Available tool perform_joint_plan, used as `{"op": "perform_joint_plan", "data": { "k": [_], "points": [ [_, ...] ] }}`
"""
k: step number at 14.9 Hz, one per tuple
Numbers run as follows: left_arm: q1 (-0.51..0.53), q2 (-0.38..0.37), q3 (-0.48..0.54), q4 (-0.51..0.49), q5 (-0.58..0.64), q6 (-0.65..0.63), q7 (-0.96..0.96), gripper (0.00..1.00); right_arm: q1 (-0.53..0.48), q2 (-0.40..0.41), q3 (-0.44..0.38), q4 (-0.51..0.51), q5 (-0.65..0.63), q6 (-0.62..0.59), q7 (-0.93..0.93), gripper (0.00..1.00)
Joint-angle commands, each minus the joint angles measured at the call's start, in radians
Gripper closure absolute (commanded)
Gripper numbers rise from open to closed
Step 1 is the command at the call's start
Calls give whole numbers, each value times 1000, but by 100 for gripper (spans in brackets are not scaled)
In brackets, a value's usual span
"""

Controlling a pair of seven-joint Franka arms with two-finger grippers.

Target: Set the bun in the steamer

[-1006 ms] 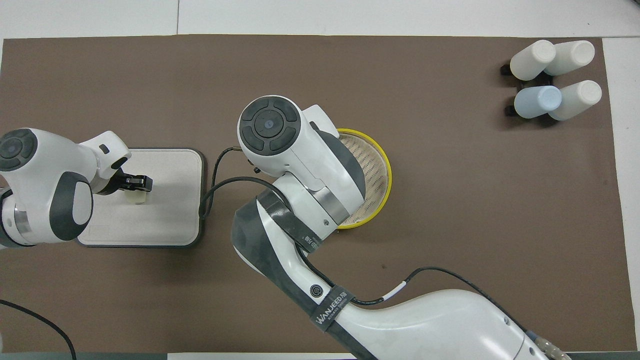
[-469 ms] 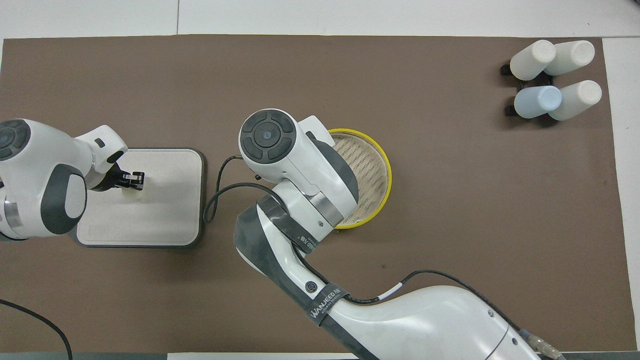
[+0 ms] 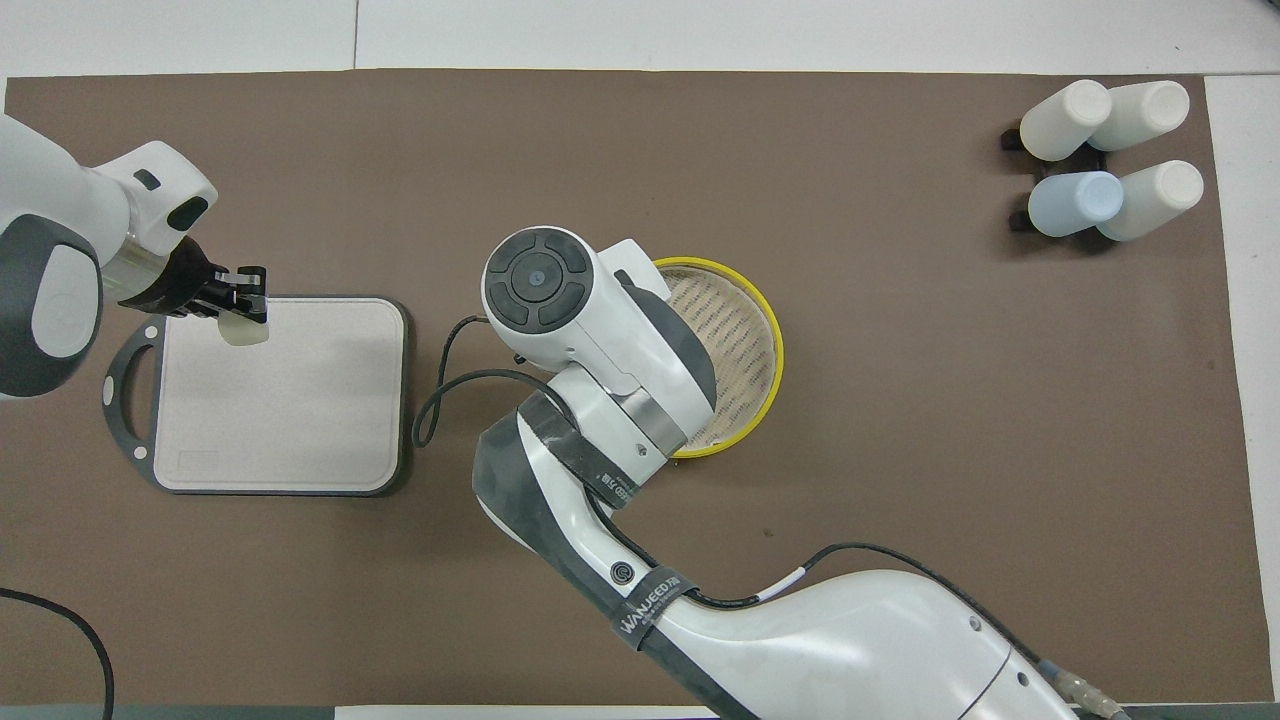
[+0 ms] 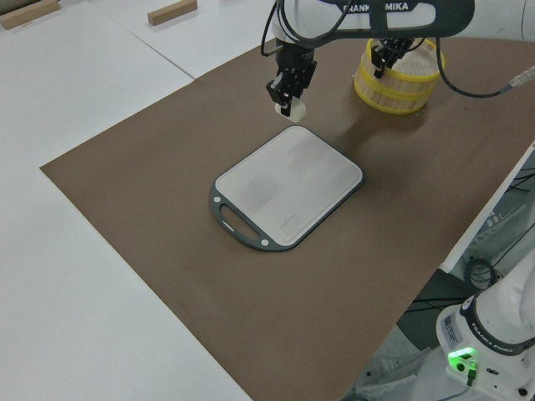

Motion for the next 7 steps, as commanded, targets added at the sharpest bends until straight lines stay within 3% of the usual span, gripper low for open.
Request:
{"op": "perform_joint_plan", "data": {
  "k": [1, 4, 7],
  "points": [
    [-54, 31, 10, 74, -44, -46, -90, 71, 14, -23, -1, 13, -31, -89, 4, 100],
    [-111, 40, 10, 125, -66, -86, -179, 71, -8, -42, 2, 77, -21, -134, -16, 100],
    [-154, 46, 10, 134, -75, -91, -222, 71, -110, -104, -1, 93, -13, -162, -212, 100]
  ]
}}
